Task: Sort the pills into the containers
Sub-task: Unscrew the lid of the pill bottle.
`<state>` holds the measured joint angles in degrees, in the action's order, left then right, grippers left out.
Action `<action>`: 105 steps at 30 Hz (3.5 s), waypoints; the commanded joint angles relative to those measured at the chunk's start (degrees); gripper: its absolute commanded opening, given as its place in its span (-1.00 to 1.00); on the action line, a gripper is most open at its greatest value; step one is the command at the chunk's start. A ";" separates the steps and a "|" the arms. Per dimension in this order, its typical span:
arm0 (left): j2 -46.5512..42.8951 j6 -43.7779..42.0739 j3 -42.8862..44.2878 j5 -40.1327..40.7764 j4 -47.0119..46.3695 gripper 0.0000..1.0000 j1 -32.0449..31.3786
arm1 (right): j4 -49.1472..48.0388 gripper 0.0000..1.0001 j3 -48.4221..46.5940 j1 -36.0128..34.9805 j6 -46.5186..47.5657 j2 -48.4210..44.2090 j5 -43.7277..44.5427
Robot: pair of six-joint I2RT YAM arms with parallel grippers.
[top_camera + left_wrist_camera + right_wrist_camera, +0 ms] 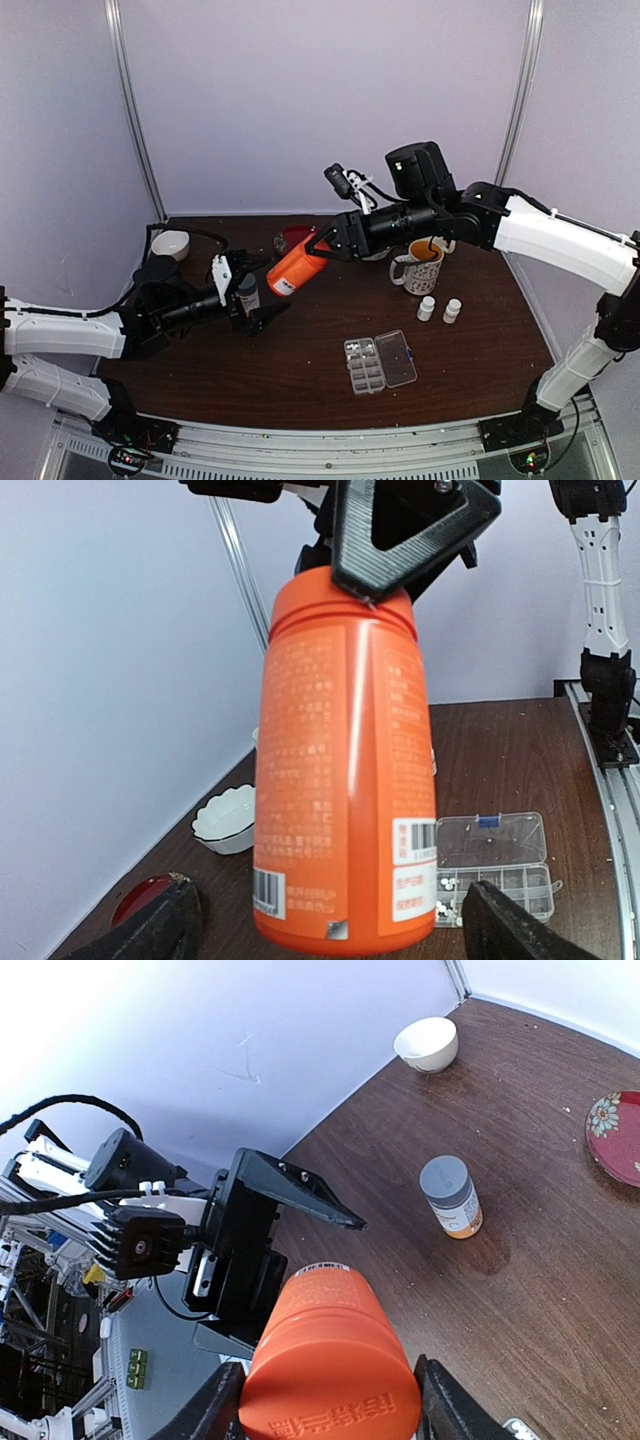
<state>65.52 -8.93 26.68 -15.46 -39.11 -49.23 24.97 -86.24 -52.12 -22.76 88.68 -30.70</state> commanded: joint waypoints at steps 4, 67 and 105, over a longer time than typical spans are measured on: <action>0.06 -1.35 1.53 -1.08 -4.40 0.73 -0.22 | -4.04 -0.48 0.36 -0.35 -1.39 -1.41 -2.33; 2.14 5.20 3.38 -14.17 -6.34 -0.38 -0.25 | 17.88 -0.90 -7.60 -0.68 105.78 0.44 -7.81; 1.50 4.73 1.80 -12.07 -8.57 -1.00 -0.25 | 17.30 0.97 -11.54 0.00 79.24 -0.15 -8.84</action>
<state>68.14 -4.40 28.62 -28.12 -43.51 -49.56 42.72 -95.35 -52.49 61.19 88.79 -39.33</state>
